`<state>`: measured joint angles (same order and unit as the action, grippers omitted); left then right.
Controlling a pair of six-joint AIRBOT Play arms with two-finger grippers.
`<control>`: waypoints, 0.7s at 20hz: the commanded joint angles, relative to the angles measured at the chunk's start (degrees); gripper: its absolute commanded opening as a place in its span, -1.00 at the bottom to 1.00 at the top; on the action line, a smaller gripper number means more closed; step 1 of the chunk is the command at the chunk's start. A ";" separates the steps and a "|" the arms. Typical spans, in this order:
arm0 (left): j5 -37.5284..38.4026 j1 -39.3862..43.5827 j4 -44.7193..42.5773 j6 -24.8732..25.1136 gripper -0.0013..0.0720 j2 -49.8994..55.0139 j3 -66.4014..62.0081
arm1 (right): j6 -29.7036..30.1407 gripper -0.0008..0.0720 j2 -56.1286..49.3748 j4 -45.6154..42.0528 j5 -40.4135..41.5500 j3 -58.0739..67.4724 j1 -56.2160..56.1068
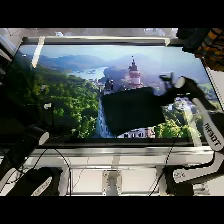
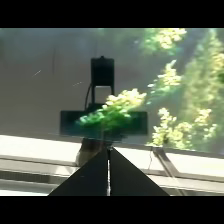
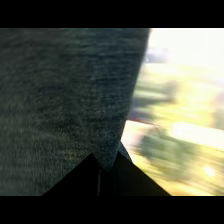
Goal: Fold the clothes and pants, and hang the long-sleeved shirts on hangers.
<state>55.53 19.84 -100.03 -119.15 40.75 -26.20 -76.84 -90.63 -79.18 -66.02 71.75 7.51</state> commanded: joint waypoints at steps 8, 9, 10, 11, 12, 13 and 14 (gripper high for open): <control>-8.11 -0.07 -0.48 -0.02 -0.91 1.07 0.00 | -0.94 -0.84 3.50 -14.43 -8.48 1.84 55.34; -9.31 -0.07 -0.48 -0.02 -0.91 1.14 0.00 | -0.87 -0.61 4.07 -12.50 -8.17 1.86 59.36; -10.51 -0.07 -0.48 -0.02 -0.91 1.14 0.00 | -0.44 -0.26 4.72 -9.84 -7.80 1.86 62.36; -11.45 -0.07 -0.46 -0.02 -0.91 1.14 0.00 | 0.07 0.03 5.38 -6.95 -7.52 1.86 64.61; -12.17 -0.07 -0.48 -0.02 -0.91 1.14 0.00 | 0.74 0.16 6.19 -4.17 -7.37 1.86 66.18; -12.74 -0.07 -0.48 -0.02 -0.91 1.14 0.00 | 1.68 0.15 7.02 -1.57 -7.37 1.86 66.88; -13.11 -0.07 -0.48 -0.02 -0.91 1.14 0.00 | 2.29 0.15 8.07 0.81 -7.34 1.86 66.84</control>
<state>45.19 19.81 -100.49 -119.17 41.85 -26.20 -76.47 -84.64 -85.82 -73.60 73.54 69.45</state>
